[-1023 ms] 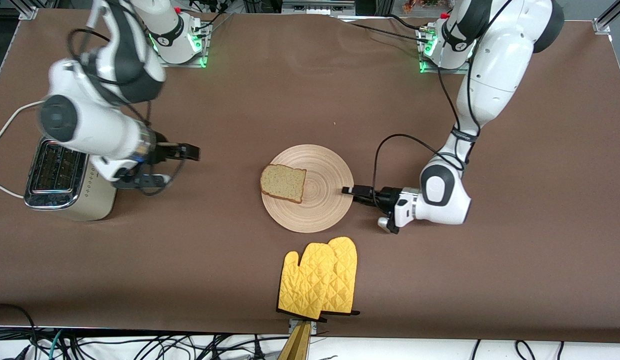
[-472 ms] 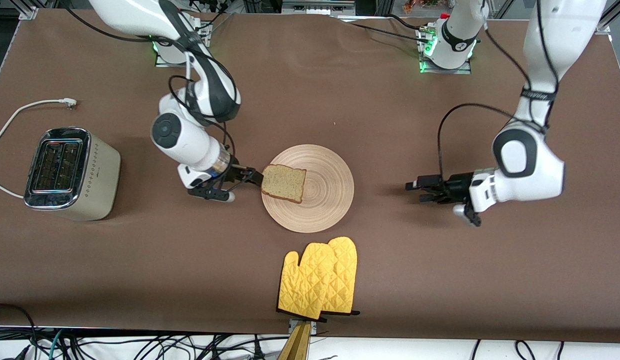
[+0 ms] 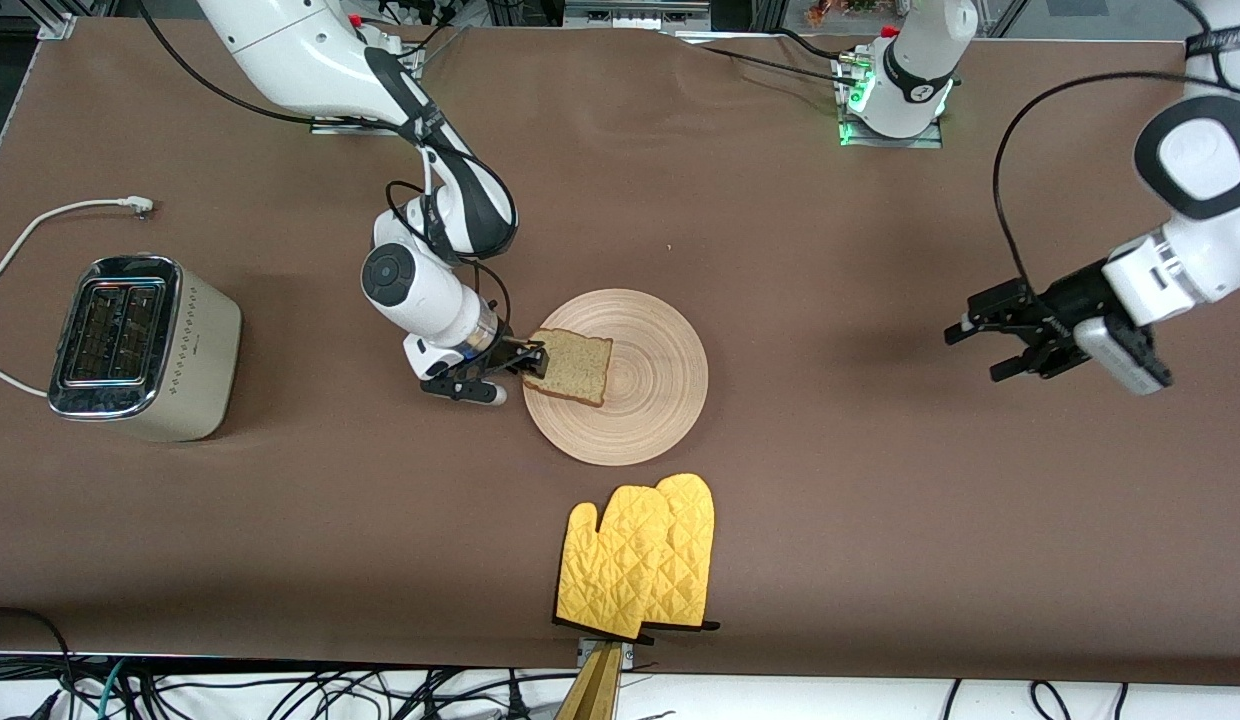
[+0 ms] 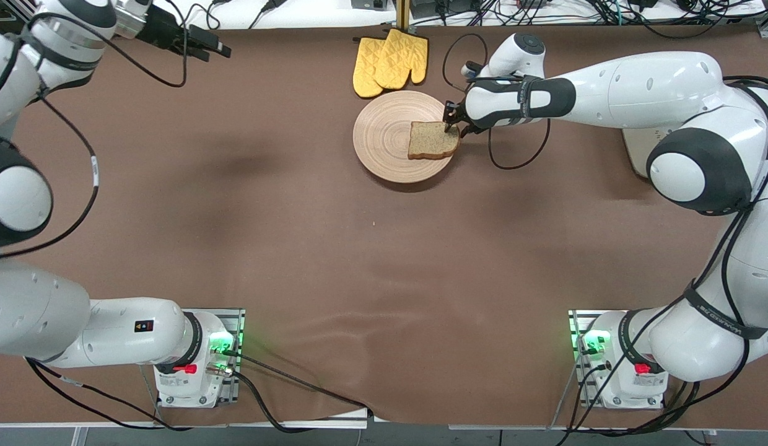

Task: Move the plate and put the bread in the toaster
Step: 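Reach the right gripper to the bread while the left gripper withdraws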

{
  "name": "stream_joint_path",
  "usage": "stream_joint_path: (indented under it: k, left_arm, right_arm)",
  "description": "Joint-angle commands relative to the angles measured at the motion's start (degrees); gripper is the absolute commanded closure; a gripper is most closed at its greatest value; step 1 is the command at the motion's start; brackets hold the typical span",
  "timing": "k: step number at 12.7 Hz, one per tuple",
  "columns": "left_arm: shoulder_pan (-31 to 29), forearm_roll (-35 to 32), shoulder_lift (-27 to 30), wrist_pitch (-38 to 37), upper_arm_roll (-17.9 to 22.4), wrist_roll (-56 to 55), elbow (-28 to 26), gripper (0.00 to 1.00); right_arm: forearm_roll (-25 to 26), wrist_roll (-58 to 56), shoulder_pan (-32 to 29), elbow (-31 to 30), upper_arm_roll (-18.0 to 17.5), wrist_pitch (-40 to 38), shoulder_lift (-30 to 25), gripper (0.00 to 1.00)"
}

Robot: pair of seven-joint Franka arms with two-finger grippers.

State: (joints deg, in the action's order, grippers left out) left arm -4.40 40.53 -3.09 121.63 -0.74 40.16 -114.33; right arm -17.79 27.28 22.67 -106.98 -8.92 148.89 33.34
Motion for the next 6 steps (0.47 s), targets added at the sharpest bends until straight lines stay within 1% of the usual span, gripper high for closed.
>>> stream_joint_path:
  k: [1,4,5,6]
  left_arm:
    - [0.27,-9.97,7.98,1.6,-0.49,-1.81,-3.89,0.0]
    - [1.75,-27.11,15.2,-7.6,-0.58,-20.59,-2.14,0.0]
    - [2.72,-31.78,16.17,-10.94,-0.58,-25.17,-1.0,0.0]
    - [3.16,-34.7,17.4,-14.89,-0.58,-29.56,-0.2,0.0]
  right_arm:
    - [-1.19,0.14,-0.35,-0.77,-1.1,-1.84,-1.79,1.0]
    - [-1.19,-0.56,-0.43,-0.07,-0.93,-6.14,-4.59,1.0]
    - [-1.11,-0.74,-0.61,0.98,-0.58,-9.2,-5.82,1.0]
    - [-1.11,-0.83,-0.87,2.64,-0.05,-13.41,-7.23,1.0]
